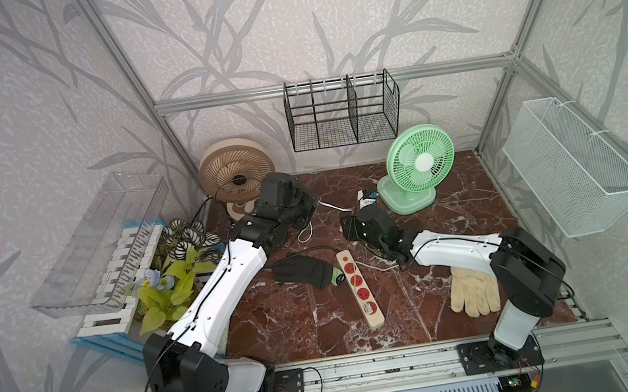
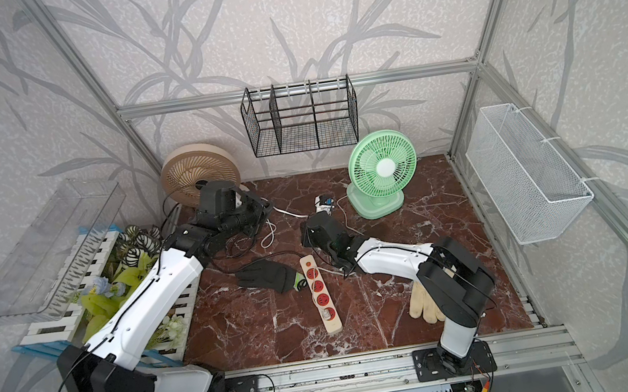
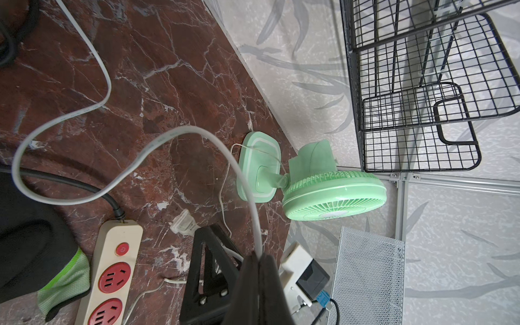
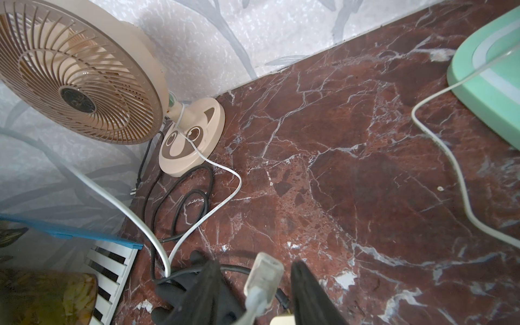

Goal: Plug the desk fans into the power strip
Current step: Pick up the plug from the center of the board.

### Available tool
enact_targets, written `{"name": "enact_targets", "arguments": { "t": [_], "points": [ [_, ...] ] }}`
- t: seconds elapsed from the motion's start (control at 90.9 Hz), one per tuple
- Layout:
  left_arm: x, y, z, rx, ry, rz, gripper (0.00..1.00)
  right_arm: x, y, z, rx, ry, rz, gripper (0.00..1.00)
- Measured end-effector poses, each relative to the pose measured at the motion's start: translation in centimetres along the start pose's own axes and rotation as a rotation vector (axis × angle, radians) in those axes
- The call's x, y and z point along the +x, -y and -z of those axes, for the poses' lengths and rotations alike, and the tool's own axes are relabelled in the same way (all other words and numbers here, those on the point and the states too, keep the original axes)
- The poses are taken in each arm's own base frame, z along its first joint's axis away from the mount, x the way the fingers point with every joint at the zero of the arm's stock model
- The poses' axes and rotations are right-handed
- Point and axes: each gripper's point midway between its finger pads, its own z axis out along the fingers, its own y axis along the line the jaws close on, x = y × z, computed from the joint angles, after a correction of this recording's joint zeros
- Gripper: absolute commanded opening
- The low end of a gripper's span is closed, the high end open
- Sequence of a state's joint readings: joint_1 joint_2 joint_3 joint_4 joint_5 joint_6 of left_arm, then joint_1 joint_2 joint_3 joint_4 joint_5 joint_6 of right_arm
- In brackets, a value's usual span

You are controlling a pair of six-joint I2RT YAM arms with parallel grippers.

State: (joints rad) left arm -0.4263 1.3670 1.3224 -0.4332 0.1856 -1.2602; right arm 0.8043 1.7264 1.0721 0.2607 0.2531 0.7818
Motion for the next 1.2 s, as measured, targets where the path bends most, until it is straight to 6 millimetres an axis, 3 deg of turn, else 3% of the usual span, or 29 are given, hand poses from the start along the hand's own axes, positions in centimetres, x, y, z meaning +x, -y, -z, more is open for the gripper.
{"name": "enact_targets", "arguments": {
  "t": [0.297, 0.847, 1.034, 1.1, 1.199],
  "points": [
    [0.1, 0.0, 0.1, 0.002, -0.001, 0.000, 0.00, 0.8, 0.6, -0.7, 0.025, -0.024, -0.021, 0.34],
    [0.3, 0.1, 0.1, 0.005, -0.004, 0.008, 0.00, 2.0, 0.8, -1.7, 0.027, -0.062, -0.048, 0.37],
    [0.3, 0.2, 0.4, 0.014, -0.002, 0.010, 0.00, 2.2, 0.6, -1.9, 0.023, -0.069, -0.053, 0.13],
    [0.3, 0.2, 0.4, 0.016, -0.001, 0.010, 0.00, 1.9, 0.2, -1.9, 0.012, -0.068, -0.053, 0.00],
    [0.2, 0.4, 0.4, 0.023, 0.001, 0.008, 0.00, 1.9, -0.1, -1.9, -0.001, -0.073, -0.057, 0.00]
  ]
}}
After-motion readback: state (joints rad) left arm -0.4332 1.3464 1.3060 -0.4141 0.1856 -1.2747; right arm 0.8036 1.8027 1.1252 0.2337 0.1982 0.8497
